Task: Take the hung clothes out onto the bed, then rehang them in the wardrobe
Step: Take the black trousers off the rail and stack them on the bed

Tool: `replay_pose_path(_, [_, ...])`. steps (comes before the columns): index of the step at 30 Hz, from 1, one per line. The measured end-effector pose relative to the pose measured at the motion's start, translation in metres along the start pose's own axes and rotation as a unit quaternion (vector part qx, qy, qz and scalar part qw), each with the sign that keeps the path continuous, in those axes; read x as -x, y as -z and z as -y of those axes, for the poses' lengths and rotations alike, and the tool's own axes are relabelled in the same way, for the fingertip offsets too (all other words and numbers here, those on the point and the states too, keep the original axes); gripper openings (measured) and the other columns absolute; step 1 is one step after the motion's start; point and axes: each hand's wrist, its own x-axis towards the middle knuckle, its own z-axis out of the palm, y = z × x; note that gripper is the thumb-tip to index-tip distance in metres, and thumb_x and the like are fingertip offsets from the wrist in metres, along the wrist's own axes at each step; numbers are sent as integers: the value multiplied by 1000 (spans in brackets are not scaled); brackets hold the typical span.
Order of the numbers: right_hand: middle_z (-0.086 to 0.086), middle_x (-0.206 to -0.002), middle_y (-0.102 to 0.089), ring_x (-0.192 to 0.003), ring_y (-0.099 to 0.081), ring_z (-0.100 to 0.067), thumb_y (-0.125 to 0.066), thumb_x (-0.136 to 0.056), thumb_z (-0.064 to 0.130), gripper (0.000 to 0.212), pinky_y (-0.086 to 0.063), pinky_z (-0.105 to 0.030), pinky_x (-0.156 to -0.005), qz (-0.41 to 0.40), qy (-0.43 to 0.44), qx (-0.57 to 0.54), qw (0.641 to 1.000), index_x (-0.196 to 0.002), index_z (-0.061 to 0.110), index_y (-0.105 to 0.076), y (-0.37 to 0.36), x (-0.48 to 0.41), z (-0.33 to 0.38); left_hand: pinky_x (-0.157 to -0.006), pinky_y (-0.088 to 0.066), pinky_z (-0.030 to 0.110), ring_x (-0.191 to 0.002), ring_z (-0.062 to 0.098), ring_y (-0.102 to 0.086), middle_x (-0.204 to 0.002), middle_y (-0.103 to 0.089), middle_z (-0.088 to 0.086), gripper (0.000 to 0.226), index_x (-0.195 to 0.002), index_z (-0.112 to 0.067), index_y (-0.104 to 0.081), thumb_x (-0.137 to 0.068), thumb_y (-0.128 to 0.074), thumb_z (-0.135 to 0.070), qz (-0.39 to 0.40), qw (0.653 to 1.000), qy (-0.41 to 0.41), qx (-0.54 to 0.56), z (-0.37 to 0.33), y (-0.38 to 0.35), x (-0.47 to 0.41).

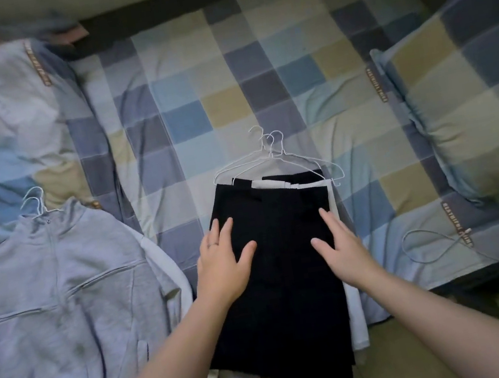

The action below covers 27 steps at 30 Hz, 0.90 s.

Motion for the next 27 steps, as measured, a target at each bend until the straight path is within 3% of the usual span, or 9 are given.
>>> replay_pose_path(6, [15,-161,-15,-148,-12,-4,-47,-99,40,64,-17,-40,-122,-37,20,-26,999,-154,36,-16,8,77,30,-122,-12,44,-152,19,2,-166,-2,-6,70,-157,-36,-13,-96,-40,-60,5,997,-63,-49,-5,35,60])
replay_pose_path(15, [16,-162,-12,-150,-5,-8,-41,-99,48,64,-13,-44,-121,-177,23,11,984,-154,39,-12,-1,182,62,-123,-4,46,-152,20,9,-166,5,-5,72,-157,-38,-8,-95,-35,-65,5,976,-195,-94,-23,77,127])
replay_pose_path(22, [18,-162,-8,-150,1,-12,-38,-99,50,63,-10,-42,-119,-285,-53,32,957,-155,38,-10,-3,264,35,-122,1,48,-151,18,14,-166,8,-6,72,-156,-40,-5,-95,-32,-67,67,936,-316,-143,-63,55,148])
replay_pose_path(27, [19,-161,-6,-150,3,-14,-40,-100,48,62,-9,-43,-118,-354,-115,15,928,-154,39,-10,10,334,-1,-122,1,49,-151,19,14,-166,8,-6,73,-156,-41,-4,-94,-28,-70,118,888,-410,-174,-114,17,186])
